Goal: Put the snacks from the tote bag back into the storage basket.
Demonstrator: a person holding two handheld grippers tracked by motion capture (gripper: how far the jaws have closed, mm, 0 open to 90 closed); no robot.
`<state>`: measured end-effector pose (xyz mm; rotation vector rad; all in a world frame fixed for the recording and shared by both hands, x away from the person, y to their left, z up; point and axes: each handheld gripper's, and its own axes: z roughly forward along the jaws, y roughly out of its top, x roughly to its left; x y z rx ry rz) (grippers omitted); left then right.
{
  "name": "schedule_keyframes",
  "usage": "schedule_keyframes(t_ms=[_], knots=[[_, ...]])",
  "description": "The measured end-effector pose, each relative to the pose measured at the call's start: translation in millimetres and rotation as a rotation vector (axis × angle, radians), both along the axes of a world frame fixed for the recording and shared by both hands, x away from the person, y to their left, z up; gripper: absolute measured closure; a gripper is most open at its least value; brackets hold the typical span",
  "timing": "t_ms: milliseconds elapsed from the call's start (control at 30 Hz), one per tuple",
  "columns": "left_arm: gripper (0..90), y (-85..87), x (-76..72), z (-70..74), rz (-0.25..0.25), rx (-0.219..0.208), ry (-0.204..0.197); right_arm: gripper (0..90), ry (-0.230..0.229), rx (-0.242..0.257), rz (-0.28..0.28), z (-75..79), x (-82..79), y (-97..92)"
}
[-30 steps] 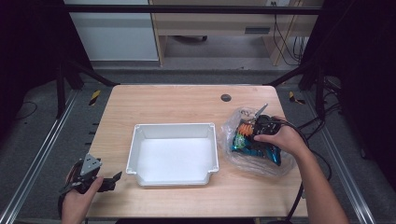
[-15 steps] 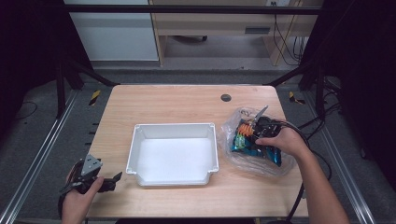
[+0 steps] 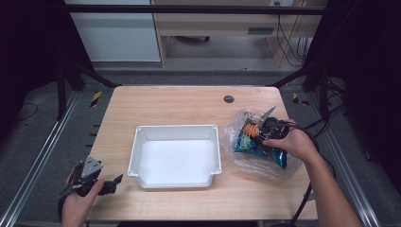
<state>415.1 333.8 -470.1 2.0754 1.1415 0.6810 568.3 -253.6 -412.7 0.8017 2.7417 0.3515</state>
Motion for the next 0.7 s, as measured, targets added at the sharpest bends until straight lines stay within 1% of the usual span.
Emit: schedule_keyframes(t_ms=[33, 100, 133, 267, 300, 333, 367, 400, 433, 600, 700], knots=[[3.9, 0.4, -0.3, 0.3, 0.002, 0.0, -0.001, 38.1, -0.003, 0.005, -0.006, 2.1, -1.1, -0.7], [3.9, 0.5, -0.4, 0.6, 0.001, 0.0, -0.002, 38.2, -0.017, 0.012, 0.003, 7.0, -2.1, -3.2], [3.9, 0.3, -0.4, 0.5, 0.002, -0.002, -0.004, 38.2, -0.016, 0.016, -0.01, 8.9, -3.5, -3.1], [3.9, 0.0, -0.2, 0.4, 0.002, -0.004, -0.004, 38.4, -0.029, 0.011, -0.009, 16.5, -7.4, -5.6], [3.9, 0.1, -0.2, 0.6, 0.001, -0.003, -0.004, 38.3, -0.033, 0.003, -0.003, 18.5, -7.8, -6.9], [3.9, 0.2, -0.2, 0.6, 0.001, -0.003, -0.005, 38.3, -0.04, 0.004, -0.014, 19.5, -8.6, -6.7], [3.9, 0.1, -0.1, 0.5, 0.003, -0.005, -0.005, 38.4, -0.049, -0.001, -0.005, 21.4, -9.0, -7.3], [3.9, 0.1, -0.1, 0.5, 0.003, -0.005, -0.005, 38.4, -0.049, -0.001, -0.005, 21.4, -9.0, -7.3], [3.9, 0.1, -0.1, 0.5, 0.003, -0.004, -0.005, 38.4, -0.057, 0.0, -0.003, 25.6, -11.4, -6.7], [3.9, 0.4, -0.2, 0.6, 0.002, -0.002, -0.004, 38.4, -0.076, -0.01, -0.004, 32.5, -15.5, -7.5], [3.9, 0.6, -0.4, 0.7, 0.005, -0.005, -0.007, 38.5, -0.093, 0.003, -0.037, 39.5, -19.3, -13.1]])
